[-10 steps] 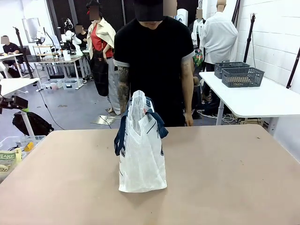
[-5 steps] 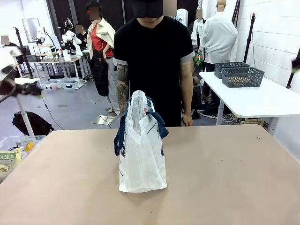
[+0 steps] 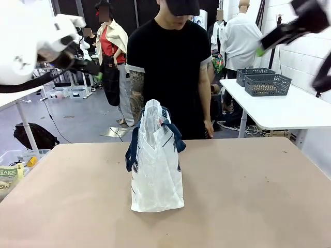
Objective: Transfer purchased items from the store into the shopping bag.
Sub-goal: Open the Reusable shopping bag in the center of the table.
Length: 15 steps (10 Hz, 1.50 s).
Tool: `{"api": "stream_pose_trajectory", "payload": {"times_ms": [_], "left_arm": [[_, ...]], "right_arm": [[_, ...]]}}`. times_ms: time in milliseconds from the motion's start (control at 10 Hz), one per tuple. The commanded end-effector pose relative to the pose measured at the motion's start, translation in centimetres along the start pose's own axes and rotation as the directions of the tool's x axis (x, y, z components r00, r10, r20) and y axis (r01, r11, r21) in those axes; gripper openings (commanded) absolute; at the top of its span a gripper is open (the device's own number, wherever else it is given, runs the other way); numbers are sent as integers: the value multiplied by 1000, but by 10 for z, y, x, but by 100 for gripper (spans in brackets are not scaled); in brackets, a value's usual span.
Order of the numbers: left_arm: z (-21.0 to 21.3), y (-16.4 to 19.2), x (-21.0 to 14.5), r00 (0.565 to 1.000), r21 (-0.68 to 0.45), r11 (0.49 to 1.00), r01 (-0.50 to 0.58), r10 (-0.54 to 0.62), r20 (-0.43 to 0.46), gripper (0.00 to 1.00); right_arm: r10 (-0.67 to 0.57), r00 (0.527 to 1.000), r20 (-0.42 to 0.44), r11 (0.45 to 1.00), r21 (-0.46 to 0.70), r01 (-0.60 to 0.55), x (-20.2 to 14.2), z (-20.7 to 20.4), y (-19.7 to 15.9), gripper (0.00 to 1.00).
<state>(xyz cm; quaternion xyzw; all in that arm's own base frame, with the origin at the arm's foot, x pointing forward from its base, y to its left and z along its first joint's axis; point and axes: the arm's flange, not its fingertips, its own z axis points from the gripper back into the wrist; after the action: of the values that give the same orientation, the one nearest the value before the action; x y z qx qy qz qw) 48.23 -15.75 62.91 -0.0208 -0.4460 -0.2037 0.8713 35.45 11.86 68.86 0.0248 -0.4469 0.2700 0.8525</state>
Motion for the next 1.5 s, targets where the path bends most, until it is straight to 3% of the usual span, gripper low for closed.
{"api": "stream_pose_trajectory", "payload": {"times_ms": [0,100,200,300,400,500,600,800,1000,1400], "left_arm": [[-18,9,-9,995,-26,999,35,-38,-97,100],[0,0,0,1000,0,1000,0,0,0,100],[0,0,0,1000,0,1000,0,0,0,100],[-25,-11,-2,999,-26,1000,11,-13,-53,100],[-26,-19,3,999,-33,999,-36,37,32,100],[-32,-34,17,996,-81,994,-67,71,49,100],[-35,-47,27,996,-91,992,-91,93,17,100],[-47,-60,32,988,-105,988,-113,101,-115,100],[-55,-72,30,963,-110,981,-161,132,-236,100],[-81,-81,44,929,-171,958,-231,164,-332,100]], "right_arm": [[90,996,-28,994,-58,-91,11,-29,-4,100],[0,1000,0,1000,0,0,0,0,0,100],[0,1000,0,1000,0,0,0,0,0,100],[46,998,-36,999,7,-46,9,-29,15,100],[73,997,-36,996,-48,-75,11,-12,21,100],[96,993,-66,995,-12,-97,27,-15,42,100],[142,978,-150,989,-16,-146,46,-30,67,100],[155,965,-209,987,63,-145,70,-52,99,100],[100,963,-248,991,116,-73,85,-84,135,100],[42,942,-334,993,116,-4,91,-150,174,100]]}}
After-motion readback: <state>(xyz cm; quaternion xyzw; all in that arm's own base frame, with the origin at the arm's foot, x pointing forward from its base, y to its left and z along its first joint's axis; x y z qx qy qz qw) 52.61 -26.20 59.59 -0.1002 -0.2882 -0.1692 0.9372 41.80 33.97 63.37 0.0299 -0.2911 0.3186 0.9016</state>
